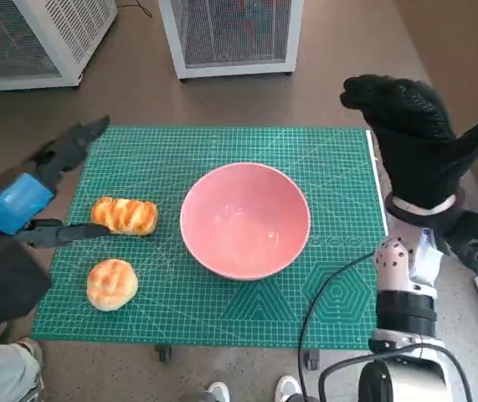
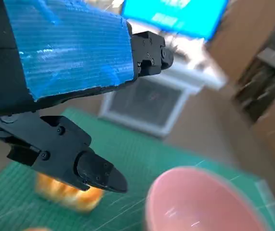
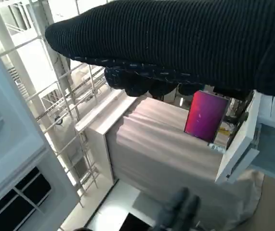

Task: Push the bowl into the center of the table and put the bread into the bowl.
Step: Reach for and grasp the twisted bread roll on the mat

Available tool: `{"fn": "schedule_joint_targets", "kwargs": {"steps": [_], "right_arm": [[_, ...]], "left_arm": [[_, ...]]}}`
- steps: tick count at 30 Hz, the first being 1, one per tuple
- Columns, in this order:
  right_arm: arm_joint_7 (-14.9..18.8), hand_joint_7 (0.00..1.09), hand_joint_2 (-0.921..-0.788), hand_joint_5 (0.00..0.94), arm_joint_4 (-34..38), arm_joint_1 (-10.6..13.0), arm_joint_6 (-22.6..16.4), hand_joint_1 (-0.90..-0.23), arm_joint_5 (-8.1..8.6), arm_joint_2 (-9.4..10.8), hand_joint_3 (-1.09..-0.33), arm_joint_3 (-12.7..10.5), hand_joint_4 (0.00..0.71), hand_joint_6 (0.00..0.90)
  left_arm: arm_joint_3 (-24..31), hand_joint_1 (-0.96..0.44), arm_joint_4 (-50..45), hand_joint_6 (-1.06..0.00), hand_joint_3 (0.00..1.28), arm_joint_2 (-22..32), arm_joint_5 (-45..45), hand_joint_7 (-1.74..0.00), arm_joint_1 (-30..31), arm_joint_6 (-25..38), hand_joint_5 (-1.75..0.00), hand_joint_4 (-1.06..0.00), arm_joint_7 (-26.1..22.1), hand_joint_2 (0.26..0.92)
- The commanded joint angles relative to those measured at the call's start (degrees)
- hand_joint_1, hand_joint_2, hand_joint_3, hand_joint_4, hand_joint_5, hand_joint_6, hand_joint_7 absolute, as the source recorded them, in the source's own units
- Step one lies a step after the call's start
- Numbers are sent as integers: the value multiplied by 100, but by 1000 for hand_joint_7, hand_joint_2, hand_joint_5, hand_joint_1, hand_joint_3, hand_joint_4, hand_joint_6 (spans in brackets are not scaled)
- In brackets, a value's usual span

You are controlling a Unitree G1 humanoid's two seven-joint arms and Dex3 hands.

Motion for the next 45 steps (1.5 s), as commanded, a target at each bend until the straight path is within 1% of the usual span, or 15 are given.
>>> {"fn": "schedule_joint_targets", "kwargs": {"steps": [1,7,12,17,24,36,45], "right_arm": [[15,12,-921,4,62,122,27,-544,-5,21,-558,31,253,367],[34,11,-921,6,104,125,3,-540,-1,26,-555,42,258,367],[72,10,-921,7,148,110,23,-537,36,15,-556,32,264,366],[101,10,-921,7,197,96,32,-533,54,7,-556,17,268,367],[118,11,-921,7,197,111,16,-530,48,0,-558,9,271,369],[131,11,-921,5,96,145,71,-532,76,-58,-562,-8,273,372],[90,10,-921,4,-113,236,120,-530,86,-103,-561,-20,274,372]], "left_arm": [[-470,163,228,-155,19,196,398,-76,-269,318,-3,-35,-78,742],[-1149,136,740,-184,18,233,1001,-60,-627,443,-7,-52,-78,744],[-1537,105,1215,-198,16,124,1346,-44,-898,408,-8,-69,-66,743],[-1823,78,1771,-207,16,-105,1544,-35,-1121,225,-7,-80,44,748],[-2312,53,3031,-235,17,-505,1847,-34,-1554,-220,-12,-107,248,753],[-2815,17,4941,-280,16,-1074,2212,-36,-2236,-954,-14,-153,606,758],[-2985,-11,5856,-298,24,-1340,2334,-31,-2569,-1152,-10,-171,577,778]]}}
